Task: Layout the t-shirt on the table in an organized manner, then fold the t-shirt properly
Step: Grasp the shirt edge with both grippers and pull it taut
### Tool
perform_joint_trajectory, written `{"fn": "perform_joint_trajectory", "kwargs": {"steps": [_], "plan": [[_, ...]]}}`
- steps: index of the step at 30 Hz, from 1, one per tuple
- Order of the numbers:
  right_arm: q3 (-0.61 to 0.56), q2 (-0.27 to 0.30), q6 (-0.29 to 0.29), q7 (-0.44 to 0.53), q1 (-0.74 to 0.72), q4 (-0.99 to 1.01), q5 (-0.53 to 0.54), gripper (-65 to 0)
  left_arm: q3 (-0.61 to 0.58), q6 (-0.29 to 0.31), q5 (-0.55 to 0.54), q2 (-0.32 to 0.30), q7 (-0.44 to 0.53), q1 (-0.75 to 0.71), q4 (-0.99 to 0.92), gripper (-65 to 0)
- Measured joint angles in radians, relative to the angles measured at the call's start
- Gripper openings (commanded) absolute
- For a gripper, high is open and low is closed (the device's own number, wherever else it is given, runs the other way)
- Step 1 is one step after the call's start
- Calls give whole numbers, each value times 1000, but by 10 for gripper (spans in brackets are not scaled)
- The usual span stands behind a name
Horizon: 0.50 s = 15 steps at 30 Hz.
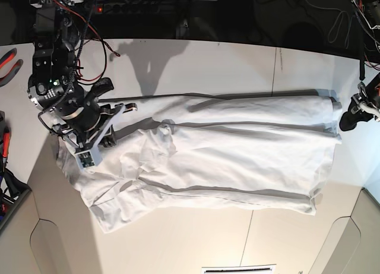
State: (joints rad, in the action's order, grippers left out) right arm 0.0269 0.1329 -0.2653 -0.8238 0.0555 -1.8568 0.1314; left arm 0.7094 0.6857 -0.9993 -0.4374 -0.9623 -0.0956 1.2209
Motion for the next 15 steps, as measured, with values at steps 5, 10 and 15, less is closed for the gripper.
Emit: {"fn": "perform_joint_trajectory", "kwargs": {"steps": [5, 10, 15], "plan": [[-1, 64, -3, 100, -3, 101, 5, -650, -89, 0, -14, 18, -61, -15, 1, -650], [-1, 81, -26, 109, -29, 256, -1, -650, -269, 3, 67, 33, 118, -11, 1, -650], [4, 79, -23, 171, -39, 351, -20, -650, -339, 3, 283, 35, 177, 20, 1, -650]]}}
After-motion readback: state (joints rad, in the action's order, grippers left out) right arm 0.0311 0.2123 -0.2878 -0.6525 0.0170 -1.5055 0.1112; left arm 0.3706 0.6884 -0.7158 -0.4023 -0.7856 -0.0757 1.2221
